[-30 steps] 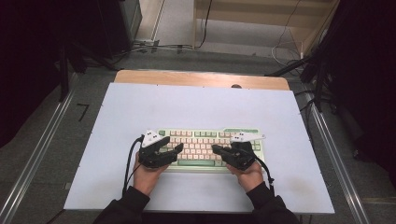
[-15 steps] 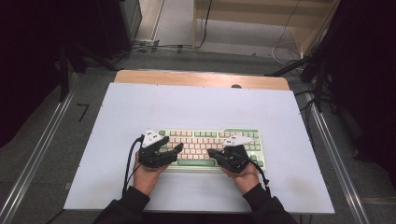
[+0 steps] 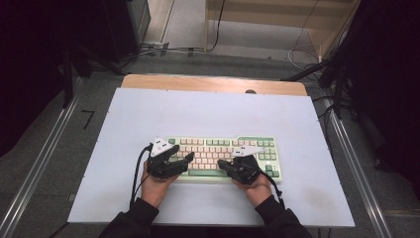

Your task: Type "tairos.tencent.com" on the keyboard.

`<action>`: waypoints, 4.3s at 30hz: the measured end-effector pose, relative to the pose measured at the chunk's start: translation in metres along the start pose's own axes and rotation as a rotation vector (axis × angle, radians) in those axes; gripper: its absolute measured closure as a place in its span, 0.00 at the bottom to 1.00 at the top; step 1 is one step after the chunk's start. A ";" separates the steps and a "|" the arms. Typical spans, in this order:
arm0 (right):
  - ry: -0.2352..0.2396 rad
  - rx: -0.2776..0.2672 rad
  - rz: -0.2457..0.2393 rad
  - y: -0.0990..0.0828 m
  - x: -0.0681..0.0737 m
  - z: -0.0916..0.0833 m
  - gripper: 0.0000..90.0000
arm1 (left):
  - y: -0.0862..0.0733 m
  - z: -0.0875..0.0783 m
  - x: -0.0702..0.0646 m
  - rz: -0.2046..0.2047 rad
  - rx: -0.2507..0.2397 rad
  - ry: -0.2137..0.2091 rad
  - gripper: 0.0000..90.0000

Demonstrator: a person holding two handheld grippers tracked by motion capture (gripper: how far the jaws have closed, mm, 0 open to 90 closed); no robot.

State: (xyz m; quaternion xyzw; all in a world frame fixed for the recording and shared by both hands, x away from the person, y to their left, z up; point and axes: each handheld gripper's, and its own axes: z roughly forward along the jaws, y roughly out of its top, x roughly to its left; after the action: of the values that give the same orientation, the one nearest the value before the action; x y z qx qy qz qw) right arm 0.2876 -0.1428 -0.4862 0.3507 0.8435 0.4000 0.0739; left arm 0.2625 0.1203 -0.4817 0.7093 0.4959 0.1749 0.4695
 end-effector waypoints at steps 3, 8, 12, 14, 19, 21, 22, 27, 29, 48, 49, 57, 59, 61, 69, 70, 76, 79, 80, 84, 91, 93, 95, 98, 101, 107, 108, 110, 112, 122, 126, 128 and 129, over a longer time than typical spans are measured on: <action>-0.001 -0.001 -0.003 0.000 0.000 0.001 0.97 | 0.000 0.001 0.000 0.000 0.002 -0.004 0.41; -0.007 0.006 -0.007 -0.001 0.000 0.003 0.97 | 0.000 0.000 0.000 0.000 0.003 -0.003 0.41; -0.009 0.003 -0.009 -0.003 0.000 0.005 0.97 | 0.000 0.000 0.000 0.000 0.002 -0.003 0.41; 0.003 0.003 0.002 -0.001 0.000 0.003 0.97 | 0.000 0.000 0.000 0.000 0.001 -0.002 0.41; 0.015 -0.061 0.018 0.004 -0.003 -0.009 0.86 | 0.000 0.000 0.001 -0.005 -0.002 0.000 0.41; 0.018 -0.080 0.030 0.006 -0.005 -0.012 0.74 | 0.000 0.000 0.001 -0.005 -0.003 0.000 0.41; 0.017 -0.090 0.036 0.006 -0.007 -0.014 0.65 | 0.000 0.000 0.001 -0.006 -0.002 0.000 0.41; -0.001 -0.115 0.059 0.008 -0.015 -0.021 0.35 | 0.000 -0.001 0.001 -0.007 -0.007 0.001 0.41; -0.010 -0.122 0.072 0.008 -0.018 -0.024 0.33 | 0.000 -0.001 0.002 -0.006 -0.007 0.000 0.41; -0.063 -0.160 0.092 0.004 -0.035 -0.042 0.28 | 0.001 -0.007 0.006 -0.020 -0.024 0.016 0.41; -0.065 -0.166 0.095 0.004 -0.036 -0.043 0.28 | 0.001 -0.007 0.006 -0.019 -0.024 0.015 0.41; -0.091 -0.182 0.121 0.000 -0.046 -0.051 0.28 | 0.001 -0.009 0.008 -0.024 -0.030 0.019 0.41; -0.096 -0.182 0.125 -0.001 -0.048 -0.053 0.28 | 0.001 -0.010 0.008 -0.023 -0.030 0.019 0.41; -0.102 -0.185 0.129 -0.002 -0.049 -0.055 0.28 | 0.001 -0.012 0.009 -0.025 -0.031 0.021 0.41; -0.129 -0.190 0.139 -0.008 -0.055 -0.063 0.28 | 0.000 -0.016 0.011 -0.026 -0.037 0.025 0.41; -0.130 -0.190 0.138 -0.009 -0.055 -0.063 0.28 | -0.001 -0.017 0.012 -0.027 -0.036 0.026 0.41; -0.147 -0.187 0.141 -0.014 -0.058 -0.069 0.28 | -0.002 -0.024 0.016 -0.027 -0.043 0.035 0.41; -0.154 -0.189 0.145 -0.017 -0.060 -0.073 0.28 | -0.003 -0.029 0.019 -0.027 -0.048 0.044 0.41; -0.158 -0.191 0.145 -0.018 -0.061 -0.075 0.28 | -0.004 -0.030 0.020 -0.027 -0.049 0.047 0.41; -0.172 -0.190 0.152 -0.022 -0.064 -0.079 0.28 | -0.007 -0.035 0.023 -0.032 -0.049 0.052 0.41; -0.202 -0.185 0.168 -0.030 -0.072 -0.087 0.28 | -0.010 -0.043 0.029 -0.024 -0.050 0.079 0.41; -0.213 -0.186 0.178 -0.033 -0.076 -0.091 0.28 | -0.012 -0.045 0.034 -0.031 -0.052 0.091 0.41; -0.226 -0.190 0.188 -0.037 -0.080 -0.095 0.28 | -0.013 -0.049 0.040 -0.036 -0.051 0.113 0.41; -0.247 -0.195 0.201 -0.042 -0.086 -0.103 0.28 | -0.017 -0.055 0.050 -0.059 -0.055 0.139 0.40; -0.269 -0.198 0.214 -0.048 -0.092 -0.110 0.28 | -0.020 -0.063 0.059 -0.077 -0.062 0.165 0.40; -0.336 -0.199 0.246 -0.065 -0.107 -0.128 0.28 | -0.027 -0.076 0.070 -0.088 -0.059 0.192 0.40; -0.349 -0.190 0.252 -0.068 -0.109 -0.131 0.28 | -0.029 -0.077 0.071 -0.091 -0.059 0.196 0.40; -0.373 -0.180 0.264 -0.075 -0.115 -0.136 0.28 | -0.030 -0.080 0.073 -0.093 -0.054 0.202 0.40; -0.391 -0.175 0.278 -0.081 -0.120 -0.141 0.28 | -0.032 -0.081 0.075 -0.092 -0.049 0.204 0.40; -0.454 -0.159 0.349 -0.102 -0.137 -0.158 0.29 | -0.037 -0.081 0.080 -0.094 -0.021 0.228 0.39; -0.461 -0.154 0.356 -0.105 -0.139 -0.158 0.29 | -0.037 -0.077 0.079 -0.093 -0.004 0.231 0.36; -0.461 -0.157 0.358 -0.105 -0.139 -0.158 0.29 | -0.037 -0.077 0.079 -0.098 -0.003 0.232 0.34; -0.461 -0.159 0.355 -0.104 -0.139 -0.158 0.29 | -0.037 -0.076 0.079 -0.106 -0.001 0.233 0.32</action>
State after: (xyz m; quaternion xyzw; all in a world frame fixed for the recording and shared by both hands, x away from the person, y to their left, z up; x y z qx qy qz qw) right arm 0.2711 -0.3772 -0.4776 0.5675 0.6960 0.3811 0.2196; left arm 0.2235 0.2293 -0.4919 0.6566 0.5839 0.2311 0.4178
